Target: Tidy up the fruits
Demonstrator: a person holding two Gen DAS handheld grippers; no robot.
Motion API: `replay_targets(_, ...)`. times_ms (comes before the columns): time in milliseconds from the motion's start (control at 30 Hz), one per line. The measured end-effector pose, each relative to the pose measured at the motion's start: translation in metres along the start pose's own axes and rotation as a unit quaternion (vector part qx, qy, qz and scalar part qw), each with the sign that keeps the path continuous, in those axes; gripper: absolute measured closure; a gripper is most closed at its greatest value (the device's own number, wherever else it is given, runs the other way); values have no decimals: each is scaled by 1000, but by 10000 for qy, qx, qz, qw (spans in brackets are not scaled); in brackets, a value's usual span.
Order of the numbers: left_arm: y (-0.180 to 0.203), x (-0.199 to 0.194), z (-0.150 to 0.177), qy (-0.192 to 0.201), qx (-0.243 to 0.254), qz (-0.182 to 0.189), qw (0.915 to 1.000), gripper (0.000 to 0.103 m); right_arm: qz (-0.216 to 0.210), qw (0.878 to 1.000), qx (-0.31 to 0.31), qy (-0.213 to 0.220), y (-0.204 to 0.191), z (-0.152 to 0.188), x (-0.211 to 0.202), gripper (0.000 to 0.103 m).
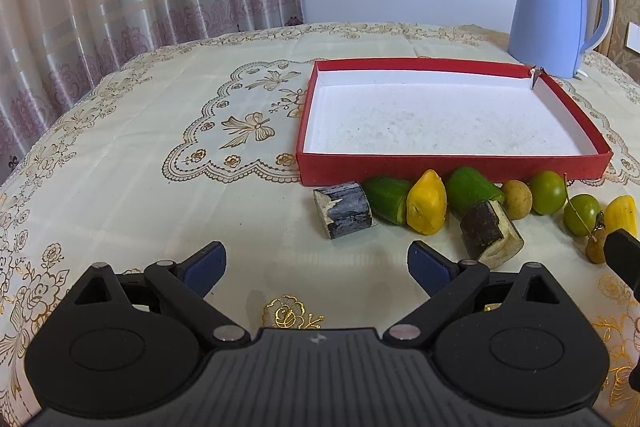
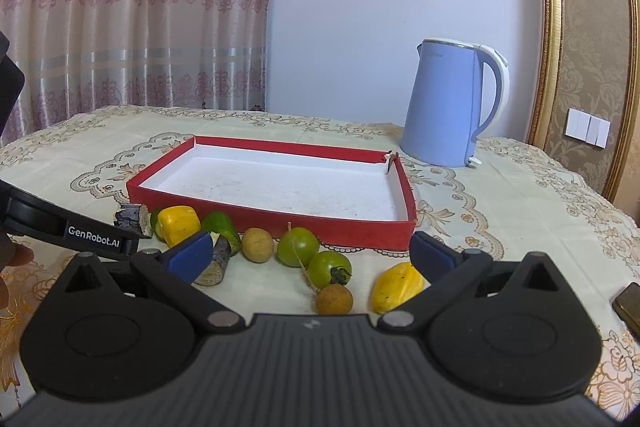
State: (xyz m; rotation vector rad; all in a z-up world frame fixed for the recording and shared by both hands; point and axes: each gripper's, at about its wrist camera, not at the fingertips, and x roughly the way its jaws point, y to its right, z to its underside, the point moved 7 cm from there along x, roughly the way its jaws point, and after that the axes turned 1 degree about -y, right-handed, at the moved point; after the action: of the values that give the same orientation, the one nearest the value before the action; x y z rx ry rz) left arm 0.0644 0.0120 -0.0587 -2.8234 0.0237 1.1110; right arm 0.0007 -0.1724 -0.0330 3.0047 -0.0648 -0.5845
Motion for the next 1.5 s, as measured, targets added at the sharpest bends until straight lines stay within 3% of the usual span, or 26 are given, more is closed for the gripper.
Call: replay_targets(1500,1,8,1,-132,23,-33,9999,5,-47,10000,-32,-28,-1,2,2,0)
